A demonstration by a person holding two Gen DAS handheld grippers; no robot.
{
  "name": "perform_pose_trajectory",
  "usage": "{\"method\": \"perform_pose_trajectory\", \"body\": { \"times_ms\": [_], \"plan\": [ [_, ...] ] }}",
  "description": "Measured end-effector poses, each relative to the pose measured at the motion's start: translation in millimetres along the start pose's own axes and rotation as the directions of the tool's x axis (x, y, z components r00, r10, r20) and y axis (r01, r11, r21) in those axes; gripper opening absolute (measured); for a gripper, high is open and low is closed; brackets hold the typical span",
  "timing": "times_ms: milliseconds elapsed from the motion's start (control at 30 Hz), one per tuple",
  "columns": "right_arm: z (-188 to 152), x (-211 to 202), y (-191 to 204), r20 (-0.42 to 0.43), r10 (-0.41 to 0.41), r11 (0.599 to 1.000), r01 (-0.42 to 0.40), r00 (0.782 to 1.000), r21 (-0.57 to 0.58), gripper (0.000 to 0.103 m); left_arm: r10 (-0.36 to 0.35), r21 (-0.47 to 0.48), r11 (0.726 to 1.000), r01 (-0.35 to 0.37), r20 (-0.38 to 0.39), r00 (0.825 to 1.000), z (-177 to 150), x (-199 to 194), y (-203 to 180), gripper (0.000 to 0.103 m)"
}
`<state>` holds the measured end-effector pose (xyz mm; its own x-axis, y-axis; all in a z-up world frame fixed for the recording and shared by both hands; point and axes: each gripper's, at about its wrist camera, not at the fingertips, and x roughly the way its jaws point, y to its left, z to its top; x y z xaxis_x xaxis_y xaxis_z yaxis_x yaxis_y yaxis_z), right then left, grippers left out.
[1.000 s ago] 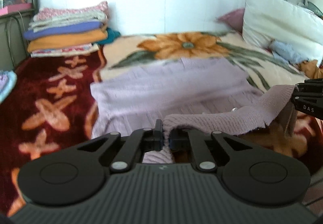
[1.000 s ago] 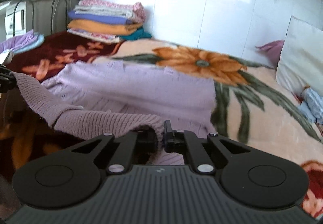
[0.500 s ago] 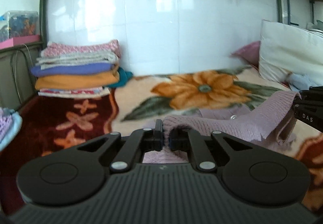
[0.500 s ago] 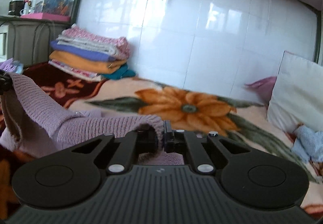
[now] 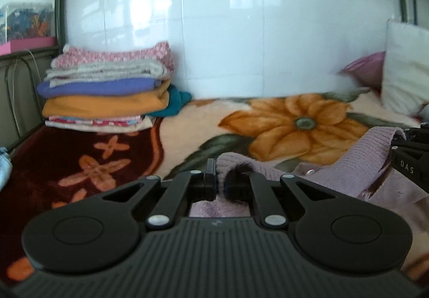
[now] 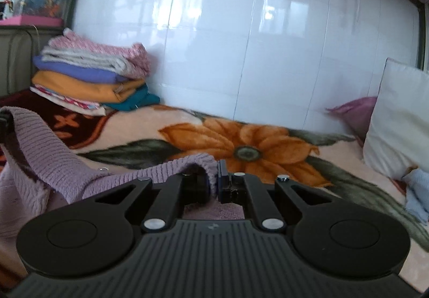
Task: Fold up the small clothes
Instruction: 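Lift the hem with both grippers and fold it toward the collar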
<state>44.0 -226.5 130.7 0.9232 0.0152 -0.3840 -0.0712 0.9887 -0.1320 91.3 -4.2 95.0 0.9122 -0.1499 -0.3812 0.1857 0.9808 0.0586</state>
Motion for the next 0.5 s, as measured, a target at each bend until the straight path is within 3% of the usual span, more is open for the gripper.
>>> {"method": "perform_pose_trajectory", "body": {
  "times_ms": [133, 300, 400, 500],
  "plan": [
    [-21.0, 48.9, 6.9, -0.069, -0.005, 1.000, 0.003, 0.998, -0.029, 0.006, 0.011, -0.021, 1.000, -0.012, -0.075, 0.997, -18.5, 42.4, -1.9, 0.008],
    [-51.7, 92.2, 13.2, -0.173, -0.007, 0.999, 0.001, 0.985, -0.034, 0.006, 0.038, -0.078, 0.995, -0.054, -0.191, 0.981, -46.5, 82.0, 2.8, 0.009],
    [-67.7, 99.8, 11.9, -0.191, 0.003, 1.000, -0.005, 0.982, -0.008, 0.006, 0.029, -0.134, 0.989, -0.061, -0.226, 0.974, -56.6, 89.9, 11.2, 0.009],
    [-69.2, 100.1, 10.5, -0.193, 0.014, 1.000, -0.012, 0.981, 0.008, 0.007, 0.034, -0.115, 0.991, -0.062, -0.227, 0.973, -52.8, 87.3, 9.9, 0.010]
  ]
}}
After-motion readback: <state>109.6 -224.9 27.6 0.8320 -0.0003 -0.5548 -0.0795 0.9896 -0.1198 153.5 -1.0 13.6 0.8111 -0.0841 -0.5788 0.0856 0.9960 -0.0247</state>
